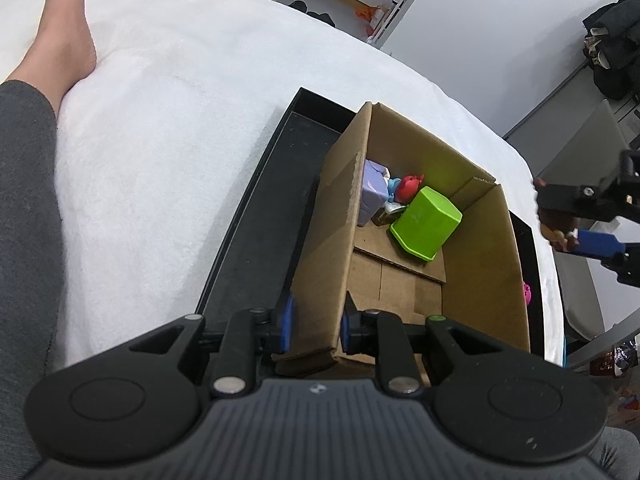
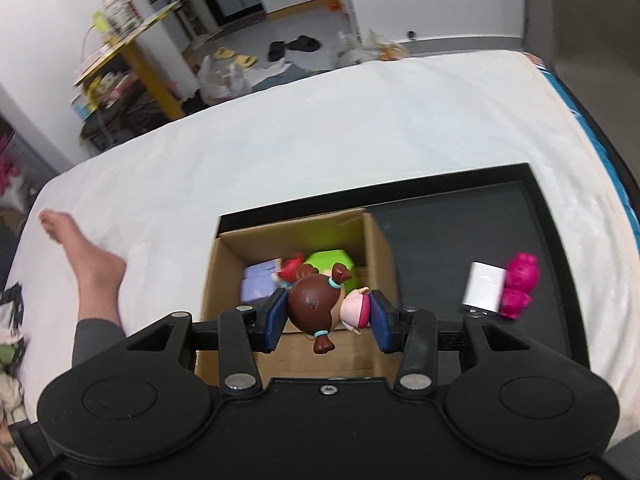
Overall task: Organize rigid objects
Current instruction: 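Lift the doll and lower it into the box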
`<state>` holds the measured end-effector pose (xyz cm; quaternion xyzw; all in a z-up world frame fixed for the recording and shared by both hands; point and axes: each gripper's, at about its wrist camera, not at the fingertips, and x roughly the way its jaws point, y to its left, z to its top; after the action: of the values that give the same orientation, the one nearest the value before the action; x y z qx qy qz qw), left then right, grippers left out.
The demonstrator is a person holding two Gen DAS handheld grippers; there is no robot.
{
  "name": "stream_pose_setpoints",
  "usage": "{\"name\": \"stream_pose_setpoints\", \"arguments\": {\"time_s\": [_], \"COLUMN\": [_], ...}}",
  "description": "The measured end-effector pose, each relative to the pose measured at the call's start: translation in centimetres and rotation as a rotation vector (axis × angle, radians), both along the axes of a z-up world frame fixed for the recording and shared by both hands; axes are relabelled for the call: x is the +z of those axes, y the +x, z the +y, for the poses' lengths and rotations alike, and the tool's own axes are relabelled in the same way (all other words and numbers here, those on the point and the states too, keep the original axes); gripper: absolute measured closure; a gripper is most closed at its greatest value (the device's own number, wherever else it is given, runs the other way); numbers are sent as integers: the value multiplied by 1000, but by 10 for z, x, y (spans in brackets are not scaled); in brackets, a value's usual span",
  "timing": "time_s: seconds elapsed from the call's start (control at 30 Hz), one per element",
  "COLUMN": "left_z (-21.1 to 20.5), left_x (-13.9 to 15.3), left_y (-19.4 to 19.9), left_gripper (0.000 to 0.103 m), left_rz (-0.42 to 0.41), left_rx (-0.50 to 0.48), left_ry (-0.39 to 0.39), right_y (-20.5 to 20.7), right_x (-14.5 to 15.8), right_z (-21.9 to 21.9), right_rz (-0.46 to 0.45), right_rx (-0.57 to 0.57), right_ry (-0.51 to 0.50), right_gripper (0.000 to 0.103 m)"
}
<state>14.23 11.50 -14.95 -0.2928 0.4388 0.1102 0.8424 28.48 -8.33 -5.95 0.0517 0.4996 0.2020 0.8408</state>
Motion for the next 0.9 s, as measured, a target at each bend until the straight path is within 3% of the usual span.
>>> {"name": "stream_pose_setpoints", "arguments": {"time_s": [0.3,0.9], "left_z": [0,3], "left_x": [0,-1], "left_y": [-1,0], "left_gripper": [83,82], "left_rz": [-7,-10], "left_rx": [-14,-17], "left_ry": [-4,-17], "right_y": [-3,-4], "right_x": [-15,-65], "right_z": [30,54], "right_rz": [40,141], "right_rx": [86,116], "right_ry": [-4,-41], "right_gripper": [60,60]}}
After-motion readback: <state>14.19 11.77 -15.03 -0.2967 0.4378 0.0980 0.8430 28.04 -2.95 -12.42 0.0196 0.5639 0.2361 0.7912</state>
